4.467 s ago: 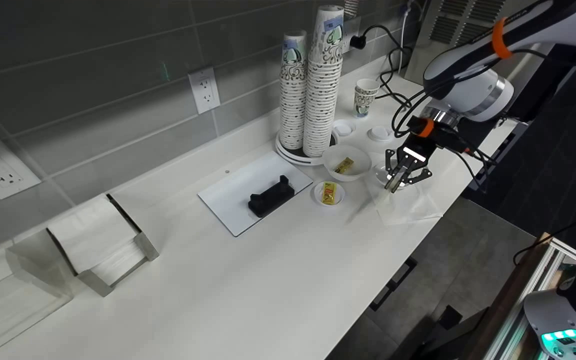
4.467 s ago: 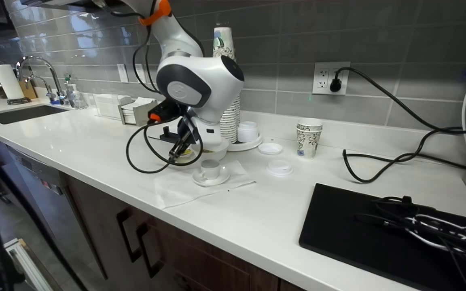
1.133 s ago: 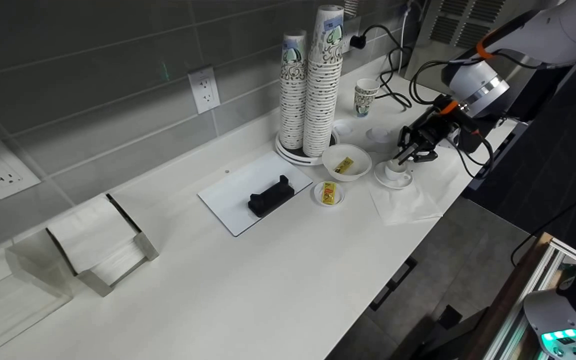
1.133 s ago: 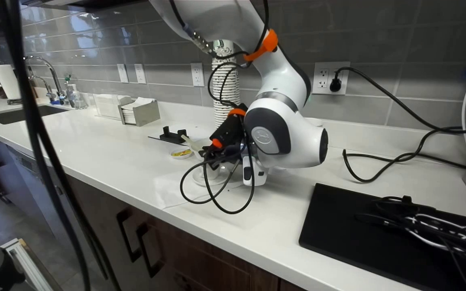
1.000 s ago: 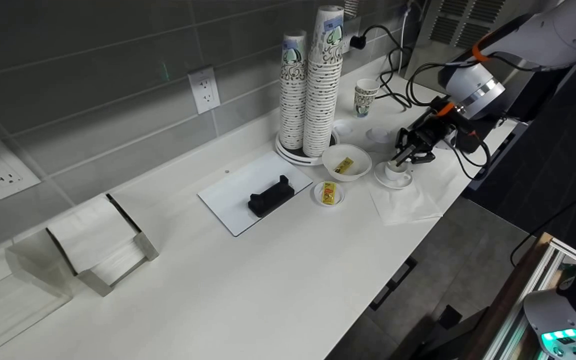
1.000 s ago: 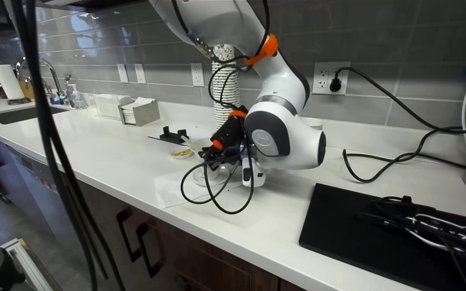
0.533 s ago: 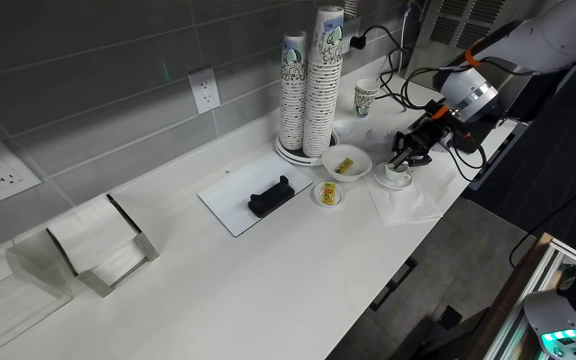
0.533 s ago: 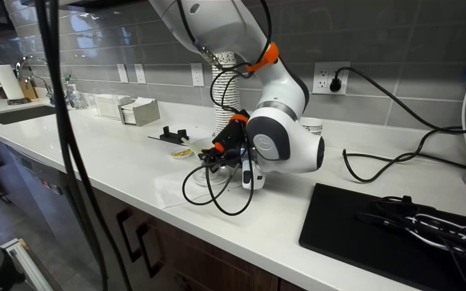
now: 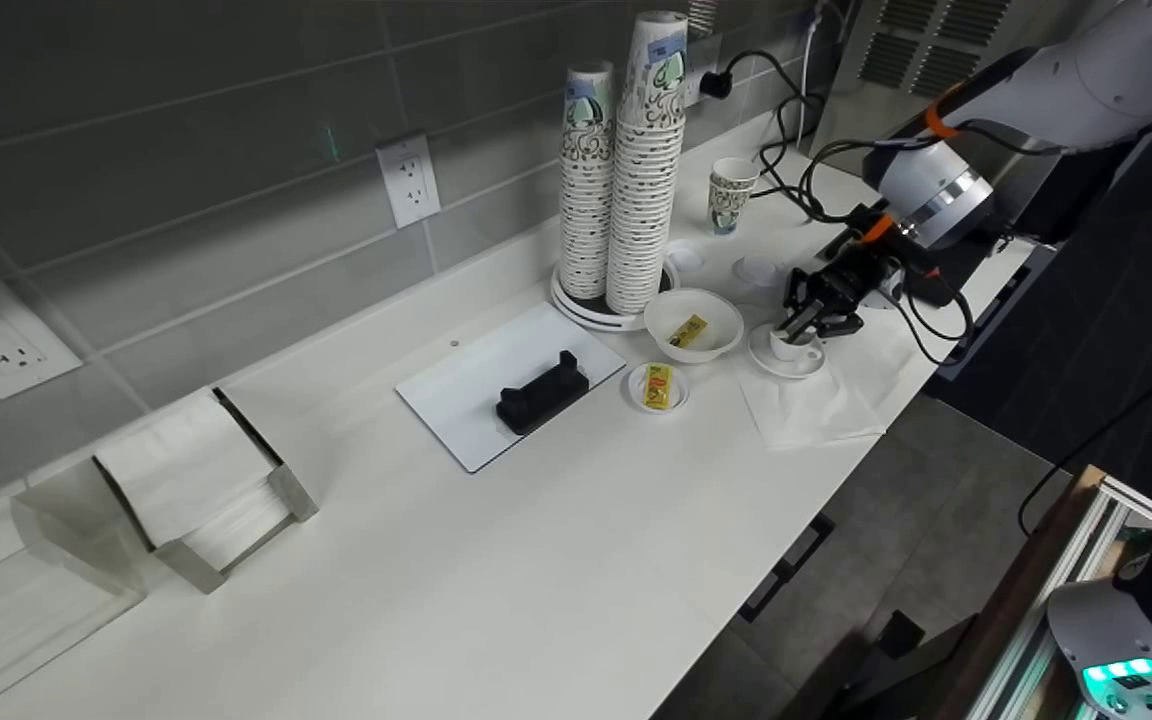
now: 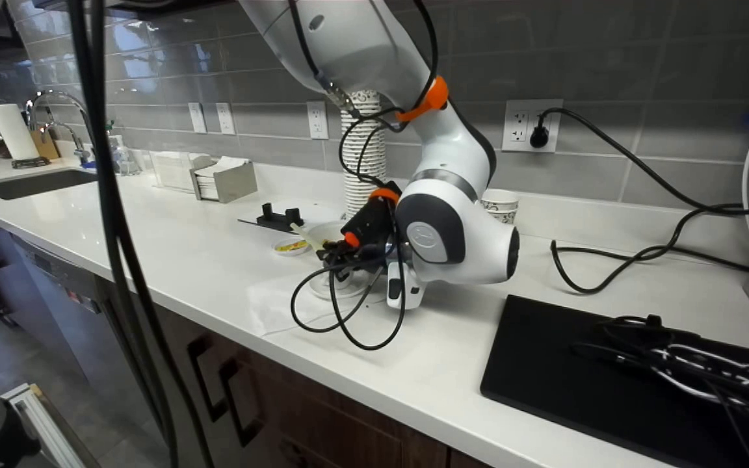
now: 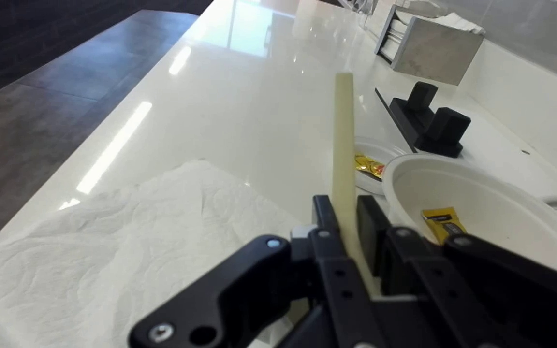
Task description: Remove the spoon from the serviette and put it in the tea cup
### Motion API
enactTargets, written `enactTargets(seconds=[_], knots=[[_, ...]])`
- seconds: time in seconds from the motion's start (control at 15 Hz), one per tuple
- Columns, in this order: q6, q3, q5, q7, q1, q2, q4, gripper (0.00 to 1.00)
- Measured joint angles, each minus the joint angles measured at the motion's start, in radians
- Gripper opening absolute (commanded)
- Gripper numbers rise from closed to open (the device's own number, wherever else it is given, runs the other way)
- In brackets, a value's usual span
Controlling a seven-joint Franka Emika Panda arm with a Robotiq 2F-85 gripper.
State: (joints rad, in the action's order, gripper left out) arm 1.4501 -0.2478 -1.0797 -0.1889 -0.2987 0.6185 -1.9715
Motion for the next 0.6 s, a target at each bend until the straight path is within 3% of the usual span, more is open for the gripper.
enactTargets(seconds=[0.2, 0.53, 0.6], knots=[[-0.002, 0.0, 0.0, -0.008, 0.001, 0.0, 0.0, 0.65], [-0.005, 0.0, 0.0, -0.013, 0.004, -0.001, 0.0, 0.76], [-0.005, 0.0, 0.0, -0.013, 0.006, -0.003, 0.0, 0.91]])
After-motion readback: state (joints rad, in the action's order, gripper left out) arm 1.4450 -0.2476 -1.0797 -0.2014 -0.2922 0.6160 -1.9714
